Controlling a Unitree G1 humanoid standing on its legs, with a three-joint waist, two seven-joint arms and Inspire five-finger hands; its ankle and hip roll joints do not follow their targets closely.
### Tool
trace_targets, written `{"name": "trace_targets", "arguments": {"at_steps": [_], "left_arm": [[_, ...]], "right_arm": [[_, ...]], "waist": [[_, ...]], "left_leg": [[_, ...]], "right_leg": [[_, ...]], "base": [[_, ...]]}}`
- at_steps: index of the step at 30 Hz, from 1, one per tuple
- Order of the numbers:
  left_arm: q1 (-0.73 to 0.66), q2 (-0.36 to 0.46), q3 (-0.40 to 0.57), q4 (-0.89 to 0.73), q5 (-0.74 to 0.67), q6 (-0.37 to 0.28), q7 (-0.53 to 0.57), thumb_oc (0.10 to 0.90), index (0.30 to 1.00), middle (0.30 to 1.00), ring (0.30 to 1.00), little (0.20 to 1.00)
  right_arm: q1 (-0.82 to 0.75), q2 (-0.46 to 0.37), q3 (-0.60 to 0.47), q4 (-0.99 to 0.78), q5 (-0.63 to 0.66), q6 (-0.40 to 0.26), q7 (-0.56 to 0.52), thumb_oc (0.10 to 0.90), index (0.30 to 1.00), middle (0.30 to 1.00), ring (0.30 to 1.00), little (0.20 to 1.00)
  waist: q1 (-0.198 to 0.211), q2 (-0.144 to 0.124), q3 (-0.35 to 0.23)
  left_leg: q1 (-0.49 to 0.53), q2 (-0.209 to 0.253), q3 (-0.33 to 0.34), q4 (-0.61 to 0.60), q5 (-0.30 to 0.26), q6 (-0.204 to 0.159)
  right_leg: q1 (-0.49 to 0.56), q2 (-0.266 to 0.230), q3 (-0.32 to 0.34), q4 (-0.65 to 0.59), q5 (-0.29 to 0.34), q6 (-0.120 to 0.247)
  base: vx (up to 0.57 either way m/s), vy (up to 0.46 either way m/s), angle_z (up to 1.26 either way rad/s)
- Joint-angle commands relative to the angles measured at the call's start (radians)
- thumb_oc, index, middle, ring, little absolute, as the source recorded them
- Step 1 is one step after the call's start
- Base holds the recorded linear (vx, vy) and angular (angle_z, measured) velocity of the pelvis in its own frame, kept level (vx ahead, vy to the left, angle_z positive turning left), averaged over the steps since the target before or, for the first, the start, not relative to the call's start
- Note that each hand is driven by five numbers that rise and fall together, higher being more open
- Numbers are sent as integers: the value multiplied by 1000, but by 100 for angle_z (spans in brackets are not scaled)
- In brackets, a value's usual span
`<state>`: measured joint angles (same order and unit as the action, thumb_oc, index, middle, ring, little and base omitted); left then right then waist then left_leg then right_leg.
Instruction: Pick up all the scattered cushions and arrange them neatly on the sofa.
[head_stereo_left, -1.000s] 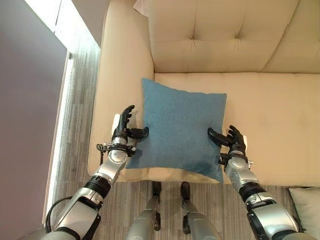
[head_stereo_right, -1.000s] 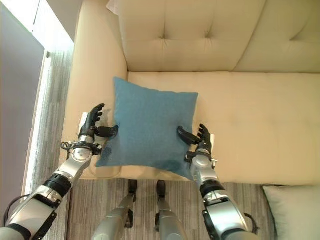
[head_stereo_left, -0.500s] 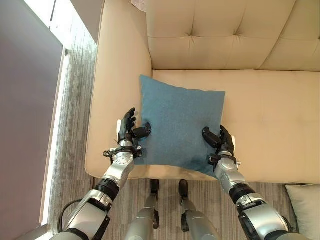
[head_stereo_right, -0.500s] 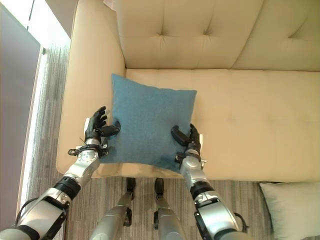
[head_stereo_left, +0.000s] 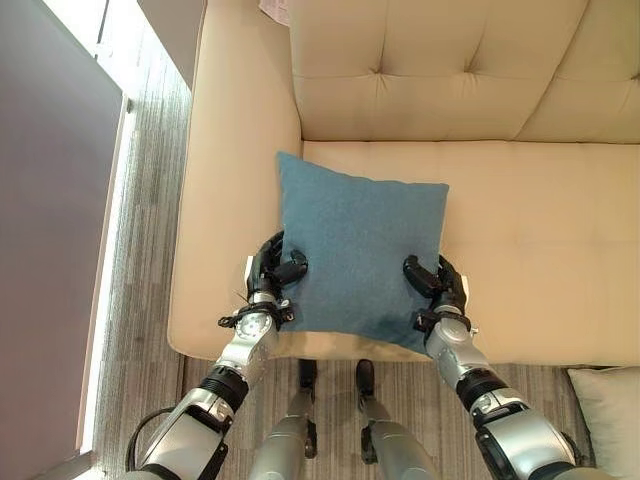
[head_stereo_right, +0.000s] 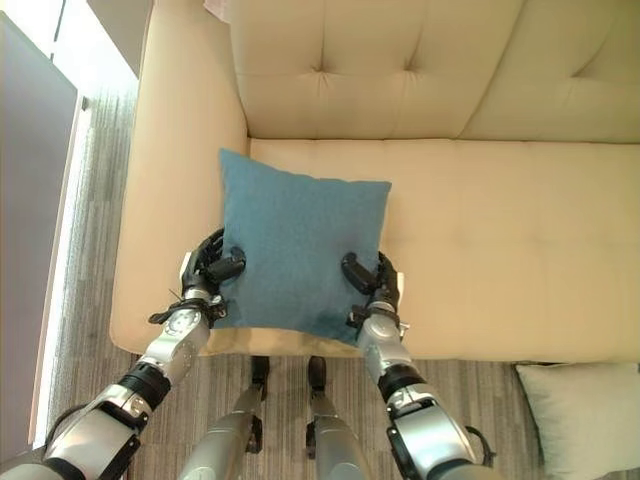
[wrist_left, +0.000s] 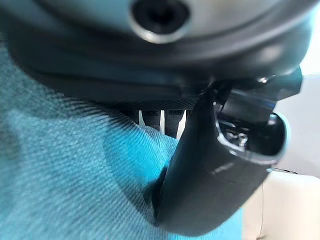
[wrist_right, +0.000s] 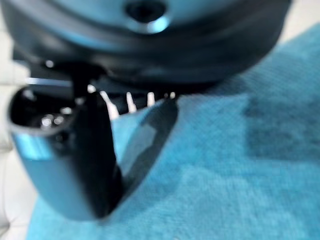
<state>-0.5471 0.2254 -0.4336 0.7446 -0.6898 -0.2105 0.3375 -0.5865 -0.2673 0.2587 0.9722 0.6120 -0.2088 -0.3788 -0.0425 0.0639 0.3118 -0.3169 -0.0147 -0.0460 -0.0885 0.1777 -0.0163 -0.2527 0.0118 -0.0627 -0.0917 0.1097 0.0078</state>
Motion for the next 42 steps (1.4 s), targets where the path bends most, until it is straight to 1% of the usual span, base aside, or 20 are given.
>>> {"name": "trace_targets", "arguments": {"at_steps": [1, 6, 9, 12, 16, 17, 18, 20, 22, 24, 27, 31, 33, 35, 36, 37, 38, 39, 41, 42], "left_arm": [[-47, -117, -114, 3, 51, 4, -124, 400, 300, 300, 300, 300], [-9, -116, -102, -20, 55, 12, -124, 400, 300, 300, 300, 300], [43, -110, -77, -67, 47, 14, -121, 400, 300, 300, 300, 300], [111, -103, -53, -137, 38, 17, -117, 400, 300, 300, 300, 300], [208, -73, -29, -259, 54, 22, -122, 400, 300, 300, 300, 300], [208, -73, -29, -259, 54, 22, -122, 400, 300, 300, 300, 300], [266, -52, -14, -334, 67, 26, -129, 400, 300, 300, 300, 300], [268, -51, -14, -335, 67, 26, -129, 400, 300, 300, 300, 300], [307, -34, 2, -386, 79, 29, -138, 400, 300, 300, 300, 300], [365, -5, 26, -468, 102, 28, -151, 400, 300, 300, 300, 300], [421, 20, 52, -535, 113, 23, -169, 400, 300, 300, 300, 300], [477, 33, 81, -601, 91, 13, -189, 400, 300, 300, 300, 300], [501, 35, 93, -626, 82, 8, -194, 400, 300, 300, 300, 300], [516, 34, 96, -650, 74, -4, -201, 400, 300, 300, 300, 300], [522, 38, 98, -657, 76, -6, -206, 400, 300, 300, 300, 300], [526, 43, 100, -662, 82, -9, -208, 400, 300, 300, 300, 300], [526, 43, 100, -662, 82, -9, -208, 400, 300, 300, 300, 300], [530, 54, 98, -672, 91, -13, -222, 400, 300, 300, 300, 300], [536, 61, 94, -679, 94, -14, -227, 400, 300, 300, 300, 300], [536, 65, 90, -679, 93, -16, -225, 400, 300, 300, 300, 300]], "right_arm": [[-18, 87, 76, -90, -11, -13, 78, 400, 300, 300, 300, 300], [31, 82, 69, -148, -19, -12, 84, 400, 300, 300, 300, 300], [87, 69, 55, -224, -40, -16, 83, 400, 300, 300, 300, 300], [166, 56, 26, -329, -63, -22, 83, 400, 300, 300, 300, 300], [283, 39, -15, -466, -90, -34, 99, 400, 300, 300, 300, 300], [283, 39, -15, -466, -90, -34, 99, 400, 300, 300, 300, 300], [354, 34, -36, -552, -100, -44, 119, 400, 300, 300, 300, 300], [356, 34, -36, -553, -100, -43, 119, 400, 300, 300, 300, 300], [406, 24, -44, -623, -119, -43, 135, 400, 300, 300, 300, 300], [472, 13, -59, -718, -146, -48, 157, 400, 300, 300, 300, 300], [527, -2, -73, -794, -169, -54, 178, 400, 300, 300, 300, 300], [576, -23, -93, -879, -187, -66, 201, 400, 300, 300, 300, 300], [591, -31, -100, -909, -196, -69, 206, 400, 300, 300, 300, 300], [593, -36, -102, -933, -199, -74, 210, 400, 300, 300, 300, 300], [594, -35, -105, -940, -195, -77, 216, 400, 300, 300, 300, 300], [596, -38, -106, -944, -196, -78, 217, 400, 300, 300, 300, 300], [596, -38, -106, -944, -196, -78, 217, 400, 300, 300, 300, 300], [591, -45, -104, -957, -200, -77, 226, 400, 300, 300, 300, 300], [586, -50, -98, -961, -207, -76, 233, 400, 300, 300, 300, 300], [581, -50, -94, -960, -206, -75, 233, 400, 300, 300, 300, 300]], "waist": [[-1, -15, -30], [-6, -9, -40], [-9, -7, -51], [-16, -5, -69], [-24, -6, -101], [-24, -6, -101], [-29, -9, -124], [-29, -9, -124], [-33, -12, -137], [-41, -12, -155], [-43, -22, -166], [-40, -47, -166], [-35, -56, -164], [-22, -64, -155], [-17, -67, -155], [-18, -68, -157], [-18, -68, -157], [-17, -67, -162], [-14, -68, -166], [-14, -69, -169]], "left_leg": [[28, -59, 6, 1, -113, -6], [57, -56, 11, 1, -121, -4], [84, -52, 16, 1, -130, -2], [120, -49, 19, 1, -143, 1], [175, -42, 22, 1, -161, 3], [175, -42, 22, 1, -162, 3], [208, -36, 23, 1, -173, 3], [210, -36, 23, 1, -173, 3], [235, -30, 22, 1, -180, 3], [274, -17, 25, 1, -190, 2], [306, -4, 31, 14, -196, 1], [288, 4, 31, 124, -238, 1], [275, -4, 8, 168, -254, 0], [238, -52, -89, 211, -264, 0], [227, -77, -133, 210, -265, 1], [219, -91, -153, 212, -265, 2], [219, -92, -153, 212, -265, 2], [217, -110, -185, 202, -273, 12], [219, -116, -195, 191, -268, 20], [220, -115, -187, 182, -266, 23]], "right_leg": [[-16, -30, 44, 7, -41, 84], [10, -28, 47, 6, -50, 81], [36, -28, 49, 5, -60, 79], [71, -29, 49, 4, -74, 77], [124, -29, 48, 4, -93, 74], [124, -29, 48, 4, -93, 74], [159, -28, 45, 4, -105, 73], [161, -28, 45, 4, -106, 72], [182, -25, 47, 10, -117, 68], [204, -18, 59, 41, -140, 58], [227, -9, 72, 60, -156, 48], [259, -2, 79, 51, -157, 37], [265, 1, 85, 42, -149, 37], [251, 1, 100, 42, -140, 39], [242, 3, 108, 42, -132, 42], [235, 3, 111, 44, -126, 45], [235, 3, 111, 44, -126, 45], [211, 10, 136, 51, -117, 52], [194, 13, 158, 60, -109, 57], [185, 12, 168, 63, -103, 64]], "base": [[-12, -1, -4], [-1, -1, -3], [13, -1, -1], [54, -8, -2], [51, -16, -2], [58, -38, -5], [43, -32, -3], [26, -24, -7], [28, -52, -8], [39, -75, -7], [12, -68, -10], [-17, -77, -2], [-33, -29, -2], [-71, 10, -6], [-57, 24, -18], [-31, 15, -17], [-35, 70, -25], [-28, 91, -25], [-33, 129, -46], [-35, 147, -68]]}}
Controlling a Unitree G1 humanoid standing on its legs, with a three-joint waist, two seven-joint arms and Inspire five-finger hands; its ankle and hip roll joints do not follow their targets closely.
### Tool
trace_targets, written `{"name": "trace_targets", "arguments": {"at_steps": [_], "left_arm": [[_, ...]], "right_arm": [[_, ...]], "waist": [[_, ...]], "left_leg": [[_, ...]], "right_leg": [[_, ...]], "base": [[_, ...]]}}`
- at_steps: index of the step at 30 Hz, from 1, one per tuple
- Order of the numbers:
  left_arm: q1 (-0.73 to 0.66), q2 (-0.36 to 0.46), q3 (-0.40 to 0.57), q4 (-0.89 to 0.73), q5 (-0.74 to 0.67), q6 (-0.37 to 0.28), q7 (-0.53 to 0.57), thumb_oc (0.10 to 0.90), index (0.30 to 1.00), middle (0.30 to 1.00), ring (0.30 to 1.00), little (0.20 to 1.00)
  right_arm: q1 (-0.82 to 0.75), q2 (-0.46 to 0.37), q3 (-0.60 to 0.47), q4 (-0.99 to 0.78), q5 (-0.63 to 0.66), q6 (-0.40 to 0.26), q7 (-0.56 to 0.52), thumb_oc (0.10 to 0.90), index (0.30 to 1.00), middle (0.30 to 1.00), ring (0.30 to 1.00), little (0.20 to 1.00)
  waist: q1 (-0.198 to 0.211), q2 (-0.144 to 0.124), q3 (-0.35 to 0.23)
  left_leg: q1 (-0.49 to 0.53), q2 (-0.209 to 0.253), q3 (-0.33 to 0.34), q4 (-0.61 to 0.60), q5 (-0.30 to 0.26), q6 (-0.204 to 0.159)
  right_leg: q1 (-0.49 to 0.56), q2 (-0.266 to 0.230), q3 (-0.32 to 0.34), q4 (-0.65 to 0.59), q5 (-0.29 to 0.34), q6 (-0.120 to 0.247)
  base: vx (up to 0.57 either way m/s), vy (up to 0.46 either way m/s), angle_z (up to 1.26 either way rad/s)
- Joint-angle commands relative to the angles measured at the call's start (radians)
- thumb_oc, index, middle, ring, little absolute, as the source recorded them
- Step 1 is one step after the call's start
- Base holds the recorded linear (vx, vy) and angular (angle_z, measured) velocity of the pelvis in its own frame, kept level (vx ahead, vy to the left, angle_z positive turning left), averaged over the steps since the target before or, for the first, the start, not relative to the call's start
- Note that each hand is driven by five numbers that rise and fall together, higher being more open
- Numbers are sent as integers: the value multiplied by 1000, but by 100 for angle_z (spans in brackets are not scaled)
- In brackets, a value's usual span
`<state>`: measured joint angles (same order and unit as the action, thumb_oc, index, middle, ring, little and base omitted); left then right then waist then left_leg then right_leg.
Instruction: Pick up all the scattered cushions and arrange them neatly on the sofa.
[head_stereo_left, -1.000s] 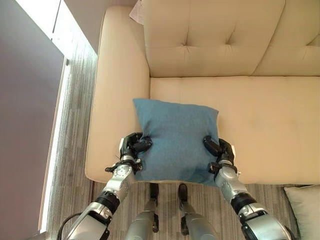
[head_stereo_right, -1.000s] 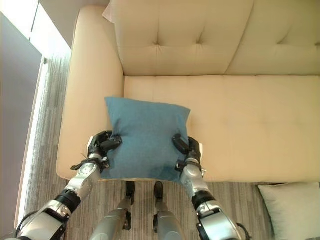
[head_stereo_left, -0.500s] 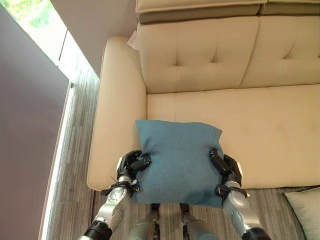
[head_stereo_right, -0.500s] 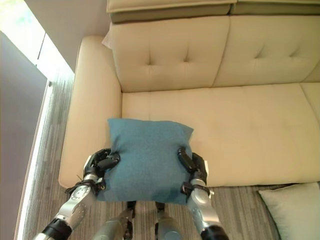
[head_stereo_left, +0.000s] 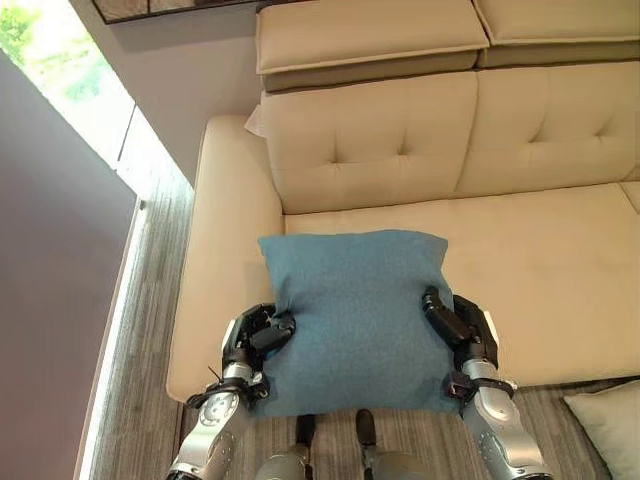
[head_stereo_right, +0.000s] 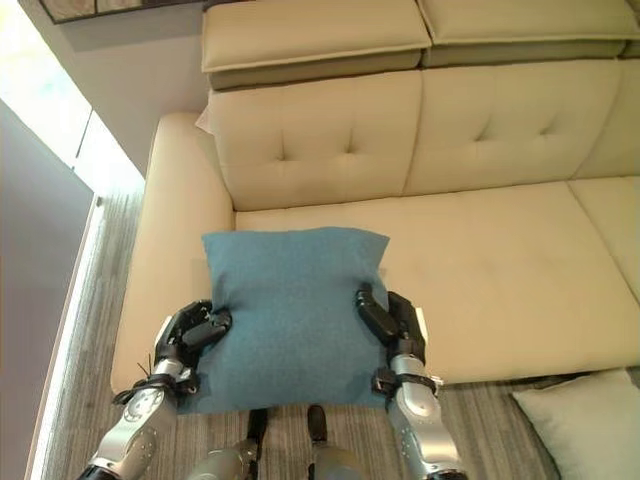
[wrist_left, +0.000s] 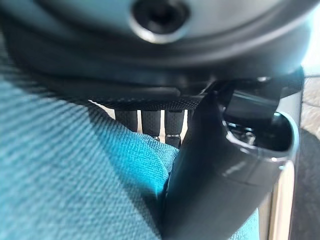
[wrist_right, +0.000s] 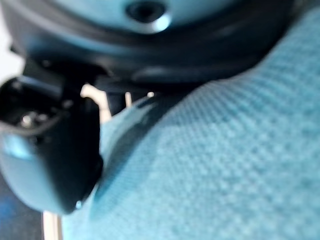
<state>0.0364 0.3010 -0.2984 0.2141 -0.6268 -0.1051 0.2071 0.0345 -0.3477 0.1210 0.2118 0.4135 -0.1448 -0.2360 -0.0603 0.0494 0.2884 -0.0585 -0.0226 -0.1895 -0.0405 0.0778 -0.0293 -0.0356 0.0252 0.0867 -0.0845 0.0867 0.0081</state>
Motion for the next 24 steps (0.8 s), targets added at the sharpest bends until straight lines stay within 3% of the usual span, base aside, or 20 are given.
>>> {"name": "trace_targets", "arguments": {"at_steps": [1, 5, 6, 7, 8, 9, 13, 15, 17, 18, 20, 24], "left_arm": [[-49, -5, -45, -151, 33, -120, -94, 400, 300, 300, 300, 300], [-40, 7, -34, -159, 36, -119, -88, 400, 300, 300, 300, 300], [-42, 15, -25, -158, 39, -122, -81, 400, 300, 300, 300, 300], [-37, 20, -14, -157, 41, -124, -79, 400, 300, 300, 300, 300], [-37, 20, -14, -157, 41, -124, -79, 400, 300, 300, 300, 300], [-33, 17, -11, -155, 34, -122, -84, 400, 300, 300, 300, 300], [-31, 15, -12, -164, 27, -120, -83, 400, 300, 300, 300, 300], [-37, 17, -10, -178, 28, -121, -79, 400, 300, 300, 300, 300], [-39, 20, -8, -180, 29, -123, -80, 400, 300, 300, 300, 300], [-36, 22, -5, -184, 26, -124, -85, 400, 300, 300, 300, 300], [-32, 22, -5, -184, 23, -122, -92, 400, 300, 300, 300, 300], [-42, -1, -30, -172, 10, -119, -93, 400, 300, 300, 300, 300]], "right_arm": [[-42, 31, 45, -203, -8, -137, 91, 400, 300, 300, 300, 300], [-49, 38, 54, -208, -14, -130, 97, 400, 300, 300, 300, 300], [-61, 47, 71, -210, -21, -126, 102, 400, 300, 300, 300, 300], [-66, 53, 80, -212, -35, -119, 108, 400, 300, 300, 300, 300], [-66, 53, 81, -212, -36, -118, 108, 400, 300, 300, 300, 300], [-61, 49, 82, -216, -37, -113, 121, 400, 300, 300, 300, 300], [-56, 50, 74, -226, -17, -109, 126, 400, 300, 300, 300, 300], [-75, 51, 85, -232, -10, -103, 130, 400, 300, 300, 300, 300], [-80, 50, 87, -232, -11, -99, 134, 400, 300, 300, 300, 300], [-79, 52, 94, -231, -8, -97, 142, 400, 300, 300, 300, 300], [-70, 52, 92, -236, -8, -93, 147, 400, 300, 300, 300, 300], [-61, 29, 82, -259, -9, -106, 140, 400, 300, 300, 300, 300]], "waist": [[6, -57, -147], [22, -54, -144], [35, -53, -128], [56, -47, -121], [55, -47, -118], [56, -43, -121], [48, -32, -123], [53, -14, -123], [58, -11, -122], [66, -17, -132], [66, -21, -138], [53, -37, -137]], "left_leg": [[-37, -102, -30, 124, -162, 40], [-29, -81, 21, 87, -150, 58], [-17, -62, 57, 64, -143, 66], [6, -42, 100, 42, -145, 67], [10, -42, 98, 42, -145, 67], [33, -31, 115, 30, -149, 67], [48, -23, 123, 34, -159, 67], [53, -4, 141, 38, -166, 59], [58, 3, 150, 37, -167, 56], [67, 18, 178, 28, -172, 41], [74, 23, 181, 23, -172, 35], [28, 101, 163, 115, -163, -26]], "right_leg": [[-40, 0, 25, 61, -80, 69], [-85, 4, 26, 136, -97, 86], [-124, -8, -16, 206, -102, 107], [-127, -67, -126, 212, -110, 119], [-123, -67, -127, 212, -111, 119], [-110, -98, -164, 204, -108, 112], [-108, -123, -135, 199, -94, 118], [-113, -166, -163, 196, -71, 123], [-112, -179, -184, 198, -67, 124], [-75, -202, -242, 159, -73, 131], [-60, -201, -249, 142, -78, 131], [-36, -149, -242, 125, -113, 97]], "base": [[-31, 131, -63], [-46, 99, -57], [-106, 95, -127], [-78, 59, -138], [8, -33, -169], [31, -34, -114], [46, -81, -18], [54, -174, -16], [76, -180, -21], [116, -262, -15], [112, -284, -32], [87, -379, -32]]}}
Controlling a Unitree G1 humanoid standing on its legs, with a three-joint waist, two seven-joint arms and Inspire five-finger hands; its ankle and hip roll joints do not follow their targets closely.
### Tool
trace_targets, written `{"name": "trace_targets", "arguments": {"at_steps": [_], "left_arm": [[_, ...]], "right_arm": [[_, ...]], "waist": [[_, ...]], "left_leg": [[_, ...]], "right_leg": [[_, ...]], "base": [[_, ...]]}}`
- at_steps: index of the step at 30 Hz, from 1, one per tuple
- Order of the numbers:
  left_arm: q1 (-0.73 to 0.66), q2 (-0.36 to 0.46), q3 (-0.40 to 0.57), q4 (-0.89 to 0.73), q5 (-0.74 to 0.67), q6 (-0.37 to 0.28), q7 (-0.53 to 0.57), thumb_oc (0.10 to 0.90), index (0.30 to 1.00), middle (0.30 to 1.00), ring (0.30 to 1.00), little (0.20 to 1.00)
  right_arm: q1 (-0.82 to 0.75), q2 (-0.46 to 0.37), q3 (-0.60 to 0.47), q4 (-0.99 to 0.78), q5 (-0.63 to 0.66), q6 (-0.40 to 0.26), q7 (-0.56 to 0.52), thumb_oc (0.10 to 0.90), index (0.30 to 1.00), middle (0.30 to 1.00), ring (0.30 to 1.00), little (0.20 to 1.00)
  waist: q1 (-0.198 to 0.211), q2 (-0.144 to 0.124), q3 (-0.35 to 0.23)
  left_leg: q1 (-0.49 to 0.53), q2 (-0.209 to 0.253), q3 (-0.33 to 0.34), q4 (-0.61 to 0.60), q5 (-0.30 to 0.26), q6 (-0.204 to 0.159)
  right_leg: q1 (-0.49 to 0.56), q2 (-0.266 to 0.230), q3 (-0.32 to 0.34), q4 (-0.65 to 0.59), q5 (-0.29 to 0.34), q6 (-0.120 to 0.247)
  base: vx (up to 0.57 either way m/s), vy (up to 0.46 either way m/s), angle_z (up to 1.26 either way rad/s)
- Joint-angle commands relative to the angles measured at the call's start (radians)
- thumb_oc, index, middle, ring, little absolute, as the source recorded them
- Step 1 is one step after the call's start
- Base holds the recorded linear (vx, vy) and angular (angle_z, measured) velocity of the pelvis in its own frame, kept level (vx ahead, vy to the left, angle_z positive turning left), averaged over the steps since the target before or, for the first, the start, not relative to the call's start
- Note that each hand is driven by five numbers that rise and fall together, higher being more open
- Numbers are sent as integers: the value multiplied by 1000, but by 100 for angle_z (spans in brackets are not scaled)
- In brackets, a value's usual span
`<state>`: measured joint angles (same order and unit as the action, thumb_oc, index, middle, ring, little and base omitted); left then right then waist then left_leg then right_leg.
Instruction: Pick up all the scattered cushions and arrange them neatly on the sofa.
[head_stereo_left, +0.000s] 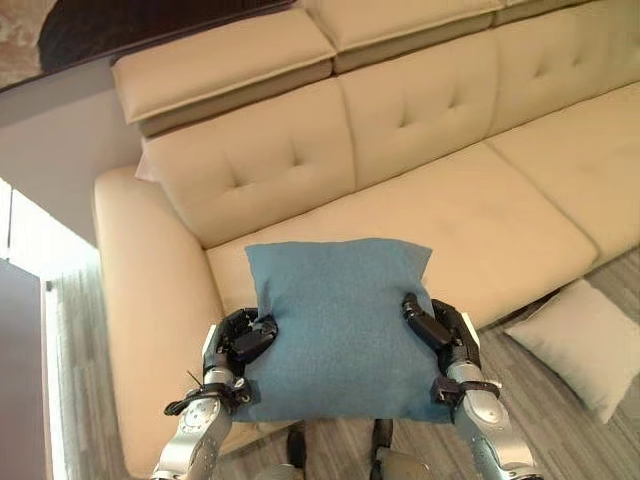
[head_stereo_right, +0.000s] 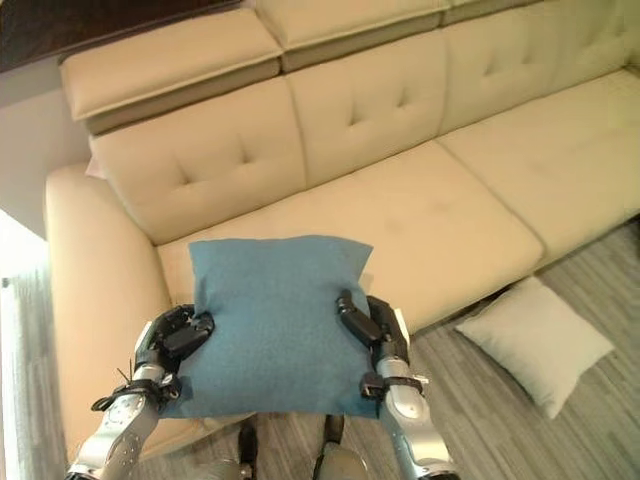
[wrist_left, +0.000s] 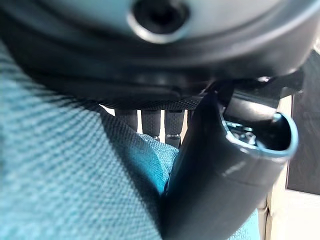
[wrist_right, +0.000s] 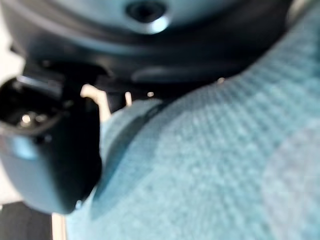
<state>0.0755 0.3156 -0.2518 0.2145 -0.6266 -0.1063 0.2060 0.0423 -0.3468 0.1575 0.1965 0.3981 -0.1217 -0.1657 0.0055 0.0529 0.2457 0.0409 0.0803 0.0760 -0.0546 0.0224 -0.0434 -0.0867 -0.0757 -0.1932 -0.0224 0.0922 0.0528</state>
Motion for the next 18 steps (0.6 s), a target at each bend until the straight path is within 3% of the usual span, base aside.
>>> {"name": "trace_targets", "arguments": {"at_steps": [1, 4, 7, 8, 9, 11, 14, 18], "left_arm": [[-93, -22, -84, -167, 7, -118, -91, 400, 300, 300, 300, 300], [-111, -34, -103, -160, 10, -118, -88, 400, 300, 300, 300, 300], [-116, -36, -107, -161, 12, -117, -93, 400, 300, 300, 300, 300], [-116, -37, -105, -166, 19, -116, -98, 400, 300, 300, 300, 300], [-116, -37, -105, -166, 19, -116, -98, 400, 300, 300, 300, 300], [-112, -35, -109, -164, 29, -110, -104, 400, 300, 300, 300, 300], [-115, -31, -107, -163, 30, -104, -101, 400, 300, 300, 300, 300], [-78, -23, -94, -169, 28, -95, -103, 400, 300, 300, 300, 300]], "right_arm": [[-69, 22, 41, -248, 6, -133, 65, 400, 300, 300, 300, 300], [-66, 6, 33, -253, 11, -140, 48, 400, 300, 300, 300, 300], [-51, 4, 25, -256, 17, -135, 49, 400, 300, 300, 300, 300], [-42, 7, 23, -255, 15, -136, 51, 400, 300, 300, 300, 300], [-42, 7, 23, -255, 15, -136, 51, 400, 300, 300, 300, 300], [-35, 11, 17, -252, 13, -136, 50, 400, 300, 300, 300, 300], [-39, 20, 12, -249, 16, -134, 36, 400, 300, 300, 300, 300], [-25, 51, 19, -254, 8, -128, 46, 400, 300, 300, 300, 300]], "waist": [[-19, -41, -85], [-30, -47, -64], [-34, -52, -58], [-23, -59, -60], [-24, -59, -61], [-19, -51, -74], [-2, -41, -81], [13, -38, -110]], "left_leg": [[-91, 8, -106, 172, -99, -19], [-143, 10, -114, 285, -54, -21], [-174, -15, -122, 321, -61, -12], [-213, -111, -167, 325, -120, 9], [-214, -111, -167, 325, -119, 9], [-224, -166, -141, 223, -88, 25], [-293, -184, -80, 179, -23, 27], [-219, -183, -90, 103, -19, 49]], "right_leg": [[26, -39, 31, 56, -124, 42], [54, -16, 27, 34, -135, 14], [63, -11, 30, 28, -141, 5], [71, -3, 46, 17, -144, 5], [70, -4, 46, 17, -144, 5], [93, 20, 43, -2, -149, 11], [125, 49, 47, -16, -163, 7], [157, 63, 58, 2, -193, 10]], "base": [[7, -313, 11], [25, -214, 14], [75, -133, 2], [90, -76, 5], [154, -115, 6], [171, -68, 1], [132, -17, 0], [201, 47, -31]]}}
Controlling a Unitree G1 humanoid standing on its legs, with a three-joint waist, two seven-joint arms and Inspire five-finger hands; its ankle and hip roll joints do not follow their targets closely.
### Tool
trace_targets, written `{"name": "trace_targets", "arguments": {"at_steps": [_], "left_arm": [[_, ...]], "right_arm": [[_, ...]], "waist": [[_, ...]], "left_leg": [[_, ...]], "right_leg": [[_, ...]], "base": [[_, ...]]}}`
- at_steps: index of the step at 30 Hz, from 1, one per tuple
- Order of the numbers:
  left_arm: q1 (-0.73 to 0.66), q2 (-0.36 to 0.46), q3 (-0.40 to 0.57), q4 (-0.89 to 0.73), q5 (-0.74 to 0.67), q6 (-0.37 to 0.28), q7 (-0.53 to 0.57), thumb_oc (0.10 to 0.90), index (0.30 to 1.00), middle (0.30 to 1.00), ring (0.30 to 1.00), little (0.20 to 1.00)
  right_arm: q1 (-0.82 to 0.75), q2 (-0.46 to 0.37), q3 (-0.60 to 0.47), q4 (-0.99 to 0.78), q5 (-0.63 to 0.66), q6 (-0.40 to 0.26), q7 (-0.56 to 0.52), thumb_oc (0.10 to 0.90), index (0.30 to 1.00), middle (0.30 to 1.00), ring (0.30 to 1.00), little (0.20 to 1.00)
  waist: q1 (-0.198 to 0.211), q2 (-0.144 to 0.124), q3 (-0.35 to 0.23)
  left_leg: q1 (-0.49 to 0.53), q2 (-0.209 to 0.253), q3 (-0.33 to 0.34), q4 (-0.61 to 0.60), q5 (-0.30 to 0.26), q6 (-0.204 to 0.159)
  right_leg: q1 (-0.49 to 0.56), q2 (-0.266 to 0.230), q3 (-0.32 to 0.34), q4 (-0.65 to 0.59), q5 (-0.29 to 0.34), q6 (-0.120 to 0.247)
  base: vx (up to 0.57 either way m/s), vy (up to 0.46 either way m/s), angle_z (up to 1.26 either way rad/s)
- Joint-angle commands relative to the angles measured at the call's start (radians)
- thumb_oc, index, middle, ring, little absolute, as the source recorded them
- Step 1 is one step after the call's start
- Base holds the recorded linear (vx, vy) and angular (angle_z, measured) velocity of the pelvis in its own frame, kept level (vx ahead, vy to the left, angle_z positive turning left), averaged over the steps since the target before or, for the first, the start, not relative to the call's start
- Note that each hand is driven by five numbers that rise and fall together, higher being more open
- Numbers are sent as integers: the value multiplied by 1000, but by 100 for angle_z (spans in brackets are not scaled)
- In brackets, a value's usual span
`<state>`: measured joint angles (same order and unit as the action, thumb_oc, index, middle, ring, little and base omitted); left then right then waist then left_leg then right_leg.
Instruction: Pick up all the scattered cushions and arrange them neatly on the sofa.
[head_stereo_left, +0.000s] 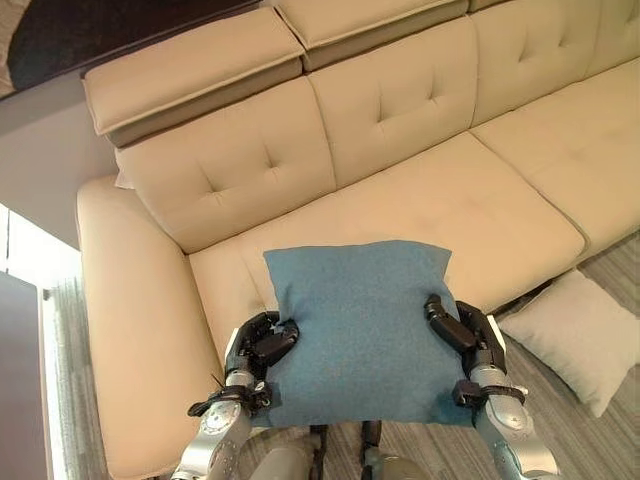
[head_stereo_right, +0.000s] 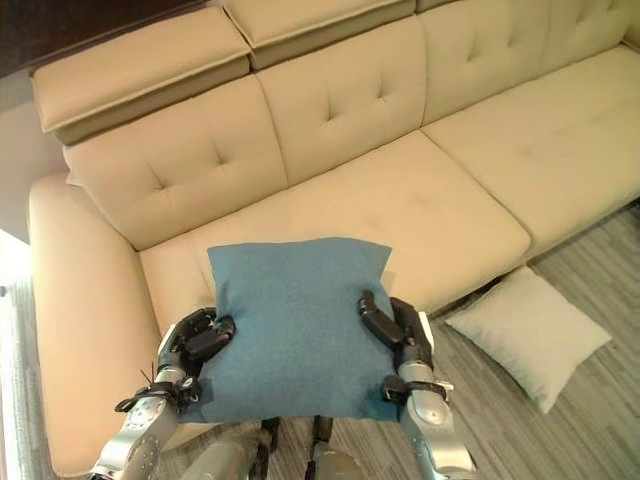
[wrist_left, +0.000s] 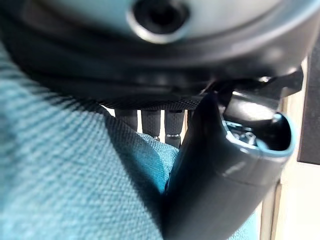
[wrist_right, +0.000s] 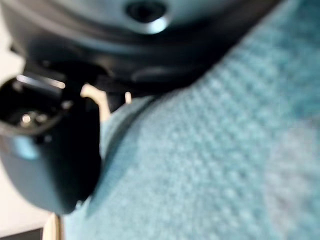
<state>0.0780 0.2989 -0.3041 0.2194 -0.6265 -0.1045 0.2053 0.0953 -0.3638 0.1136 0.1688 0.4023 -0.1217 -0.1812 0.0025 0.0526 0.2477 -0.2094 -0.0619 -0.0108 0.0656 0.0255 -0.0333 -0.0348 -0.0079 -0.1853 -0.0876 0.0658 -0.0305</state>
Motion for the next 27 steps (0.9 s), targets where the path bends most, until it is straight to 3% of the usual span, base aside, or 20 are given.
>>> {"name": "trace_targets", "arguments": {"at_steps": [1, 5, 6, 8, 10, 12, 15, 16, 18, 19, 22, 24, 27], "left_arm": [[-71, -4, -36, -176, 24, -97, -104, 400, 300, 300, 300, 300], [-38, 5, -11, -192, 26, -93, -110, 400, 300, 300, 300, 300], [-35, 15, -7, -199, 26, -97, -102, 400, 300, 300, 300, 300], [-39, 20, -1, -196, 38, -101, -93, 400, 300, 300, 300, 300], [-38, 18, 2, -194, 44, -104, -91, 400, 300, 300, 300, 300], [-41, 14, 4, -196, 48, -111, -92, 400, 300, 300, 300, 300], [-60, 0, -14, -187, 50, -118, -88, 400, 300, 300, 300, 300], [-69, -4, -19, -183, 53, -121, -83, 400, 300, 300, 300, 300], [-75, -3, -19, -180, 51, -125, -85, 400, 300, 300, 300, 300], [-65, -8, -15, -181, 53, -124, -86, 400, 300, 300, 300, 300], [-64, -10, -15, -187, 45, -123, -84, 400, 300, 300, 300, 300], [-78, -15, -22, -190, 48, -128, -77, 400, 300, 300, 300, 300], [-103, -16, -34, -191, 53, -130, -72, 400, 300, 300, 300, 300]], "right_arm": [[-76, 75, 68, -227, 4, -127, 68, 400, 300, 300, 300, 300], [-77, 95, 78, -231, -14, -120, 88, 400, 300, 300, 300, 300], [-87, 99, 91, -234, -29, -112, 94, 400, 300, 300, 300, 300], [-86, 105, 96, -240, -32, -112, 99, 400, 300, 300, 300, 300], [-84, 107, 96, -245, -33, -113, 103, 400, 300, 300, 300, 300], [-88, 102, 89, -251, -40, -115, 103, 400, 300, 300, 300, 300], [-98, 91, 80, -248, -50, -117, 85, 400, 300, 300, 300, 300], [-103, 85, 78, -244, -57, -118, 78, 400, 300, 300, 300, 300], [-102, 85, 74, -248, -62, -116, 77, 400, 300, 300, 300, 300], [-104, 87, 78, -243, -64, -118, 82, 400, 300, 300, 300, 300], [-99, 81, 74, -236, -60, -116, 80, 400, 300, 300, 300, 300], [-89, 65, 56, -237, -59, -124, 75, 400, 300, 300, 300, 300], [-86, 48, 43, -238, -64, -129, 68, 400, 300, 300, 300, 300]], "waist": [[18, -38, -119], [40, -30, -131], [29, -21, -108], [17, -8, -94], [12, -4, -93], [0, 2, -92], [-23, -5, -83], [-25, -8, -81], [-26, -15, -84], [-19, -23, -96], [-17, -23, -103], [-18, -28, -102], [-22, -30, -96]], "left_leg": [[52, -39, -1, -33, -26, 43], [125, -33, 14, -66, -48, 73], [155, -24, 15, -67, -50, 93], [173, -17, -7, -73, -54, 104], [186, -16, -23, -78, -59, 104], [199, -14, -62, -94, -62, 94], [208, -26, -119, -104, -65, 81], [209, -27, -134, -111, -63, 76], [212, -30, -147, -112, -65, 71], [217, -21, -150, -120, -70, 64], [214, 1, -174, -133, -57, 47], [182, 25, -219, -129, -42, 11], [144, 37, -236, -105, -38, -8]], "right_leg": [[109, -10, 50, 83, -176, 98], [73, -49, 31, 242, -178, 133], [-12, -78, 35, 417, -98, 184], [-79, -82, 70, 523, -91, 195], [-91, -87, 84, 511, -105, 185], [-115, -82, 154, 386, -131, 160], [-146, -52, 297, 249, -86, 164], [-160, -44, 318, 240, -73, 170], [-140, -56, 320, 208, -67, 169], [-114, -75, 282, 167, -51, 168], [-100, -61, 277, 155, -58, 154], [-75, -52, 219, 123, -70, 135], [-67, -48, 176, 108, -81, 123]], "base": [[217, 106, -27], [151, 119, -18], [27, 96, -15], [32, 78, -5], [61, -9, 30], [109, -80, 46], [81, -123, 38], [71, -155, 54], [90, -150, 79], [129, -232, 75], [84, -239, 33], [57, -329, 60], [10, -190, 69]]}}
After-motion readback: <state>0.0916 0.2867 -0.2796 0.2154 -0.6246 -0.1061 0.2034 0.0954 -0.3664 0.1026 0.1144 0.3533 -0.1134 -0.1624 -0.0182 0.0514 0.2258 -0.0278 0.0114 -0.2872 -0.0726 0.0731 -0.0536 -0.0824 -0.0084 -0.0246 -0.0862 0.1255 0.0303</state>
